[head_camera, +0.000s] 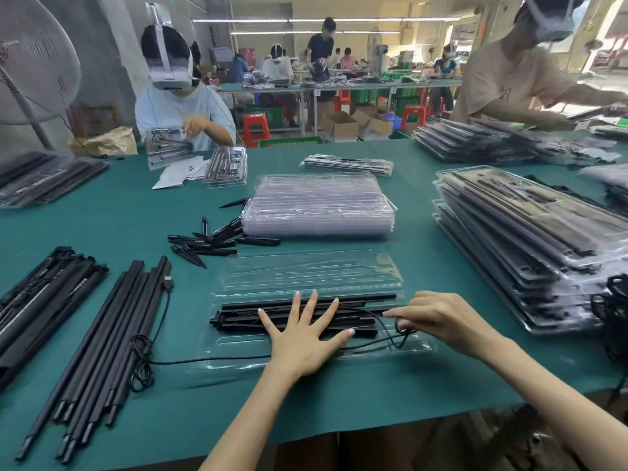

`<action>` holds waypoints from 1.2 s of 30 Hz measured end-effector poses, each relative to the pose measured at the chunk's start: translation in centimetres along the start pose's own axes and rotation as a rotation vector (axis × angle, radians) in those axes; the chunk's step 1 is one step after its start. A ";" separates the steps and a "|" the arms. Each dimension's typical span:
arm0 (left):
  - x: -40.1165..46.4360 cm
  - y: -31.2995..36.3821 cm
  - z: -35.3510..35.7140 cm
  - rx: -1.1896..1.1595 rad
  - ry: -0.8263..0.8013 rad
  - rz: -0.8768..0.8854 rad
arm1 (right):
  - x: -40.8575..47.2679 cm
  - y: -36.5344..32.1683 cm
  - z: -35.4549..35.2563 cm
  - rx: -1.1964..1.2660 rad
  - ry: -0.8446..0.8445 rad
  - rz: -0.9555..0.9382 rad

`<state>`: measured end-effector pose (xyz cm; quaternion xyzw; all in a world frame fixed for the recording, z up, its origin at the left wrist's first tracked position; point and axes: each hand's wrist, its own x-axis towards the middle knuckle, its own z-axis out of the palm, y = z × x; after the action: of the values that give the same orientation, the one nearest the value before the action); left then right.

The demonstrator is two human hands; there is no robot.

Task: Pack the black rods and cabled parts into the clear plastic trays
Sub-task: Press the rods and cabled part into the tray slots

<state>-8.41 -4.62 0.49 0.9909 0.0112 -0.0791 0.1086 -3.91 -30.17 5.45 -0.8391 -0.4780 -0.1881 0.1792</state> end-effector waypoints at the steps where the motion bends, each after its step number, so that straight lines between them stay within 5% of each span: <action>1: 0.0 0.2 0.2 -0.002 0.024 -0.013 | 0.0 -0.4 0.4 -0.011 0.031 -0.016; 8: -0.2 0.5 0.9 -0.007 0.134 -0.035 | 0.2 -2.9 4.0 0.089 0.259 0.204; 24: -0.5 0.4 1.0 -0.010 0.165 -0.034 | -1.3 -3.1 3.7 0.024 -0.104 -0.012; 28: -0.4 0.5 1.0 -0.013 0.152 -0.031 | -1.8 -3.2 3.8 0.033 -0.129 0.198; 33: -0.3 0.5 0.8 -0.017 0.117 -0.022 | -0.5 -3.1 3.5 0.456 0.014 0.630; 36: -0.4 1.0 0.5 -0.003 0.120 -0.019 | 0.4 -2.4 3.0 0.484 -0.096 0.707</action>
<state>-8.80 -5.70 0.29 0.9935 0.0273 -0.0204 0.1085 -5.33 -27.30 3.33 -0.8928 -0.1993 0.0418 0.4018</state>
